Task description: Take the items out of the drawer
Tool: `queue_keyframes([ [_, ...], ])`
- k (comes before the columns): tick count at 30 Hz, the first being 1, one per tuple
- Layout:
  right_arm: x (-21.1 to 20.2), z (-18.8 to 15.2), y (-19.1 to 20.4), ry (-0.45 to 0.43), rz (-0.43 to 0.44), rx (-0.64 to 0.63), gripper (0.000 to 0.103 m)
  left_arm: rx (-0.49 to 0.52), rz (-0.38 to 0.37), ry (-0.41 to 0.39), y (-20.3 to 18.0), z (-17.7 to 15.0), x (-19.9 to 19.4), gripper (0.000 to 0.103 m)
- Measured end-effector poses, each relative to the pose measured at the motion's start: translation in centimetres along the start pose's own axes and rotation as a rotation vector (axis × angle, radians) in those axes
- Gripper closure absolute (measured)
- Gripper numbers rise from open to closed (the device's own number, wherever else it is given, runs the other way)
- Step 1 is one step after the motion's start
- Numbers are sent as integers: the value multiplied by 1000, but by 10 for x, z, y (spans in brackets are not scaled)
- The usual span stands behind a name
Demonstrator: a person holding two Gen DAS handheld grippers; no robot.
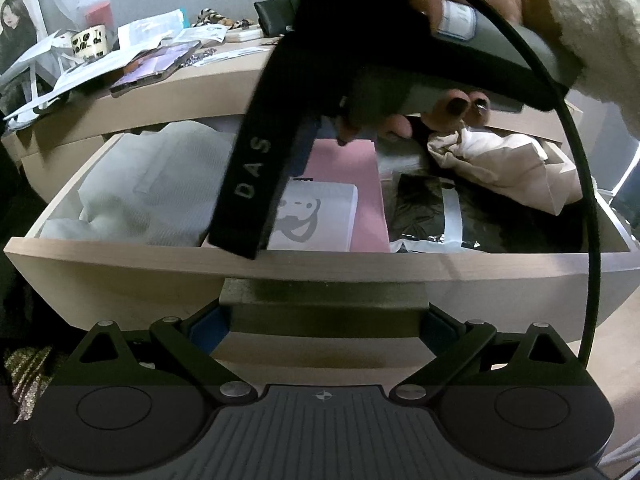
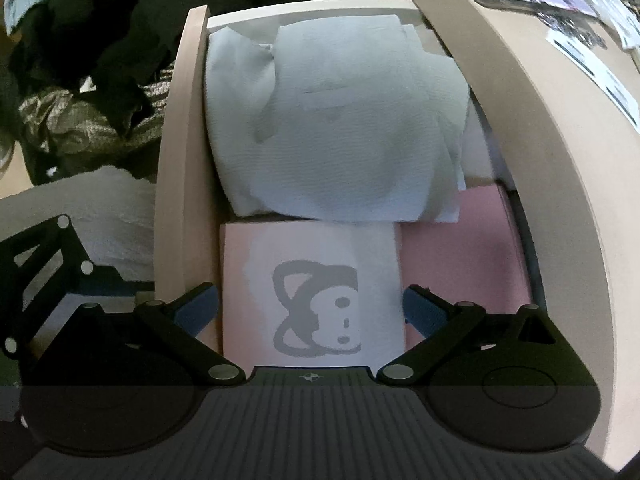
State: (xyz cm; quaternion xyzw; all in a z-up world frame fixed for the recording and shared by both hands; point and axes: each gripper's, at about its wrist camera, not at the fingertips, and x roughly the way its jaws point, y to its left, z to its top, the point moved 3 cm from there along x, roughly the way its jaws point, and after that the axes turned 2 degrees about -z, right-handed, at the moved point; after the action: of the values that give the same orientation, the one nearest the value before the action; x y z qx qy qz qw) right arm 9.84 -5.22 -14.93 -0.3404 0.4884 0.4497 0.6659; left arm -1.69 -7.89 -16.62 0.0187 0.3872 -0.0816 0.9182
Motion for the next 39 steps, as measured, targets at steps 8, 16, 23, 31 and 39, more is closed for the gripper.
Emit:
queue_keyframes([
  [8, 7, 13, 1, 52, -59, -36, 0, -4, -19, 4, 1, 1, 3, 5],
  [16, 9, 13, -12, 58, -8, 48, 0, -10, -26, 9, 2, 3, 2, 5],
  [23, 7, 19, -15, 61, -56, 169, 0, -2, -25, 2, 2, 5, 4, 5],
  [31, -29, -53, -46, -123, -11, 534, 0, 6, -28, -3, 1, 3, 3, 5],
  [39, -11, -104, -33, -212, 195, 697, 0, 3, -25, -4, 1, 4, 4, 5],
])
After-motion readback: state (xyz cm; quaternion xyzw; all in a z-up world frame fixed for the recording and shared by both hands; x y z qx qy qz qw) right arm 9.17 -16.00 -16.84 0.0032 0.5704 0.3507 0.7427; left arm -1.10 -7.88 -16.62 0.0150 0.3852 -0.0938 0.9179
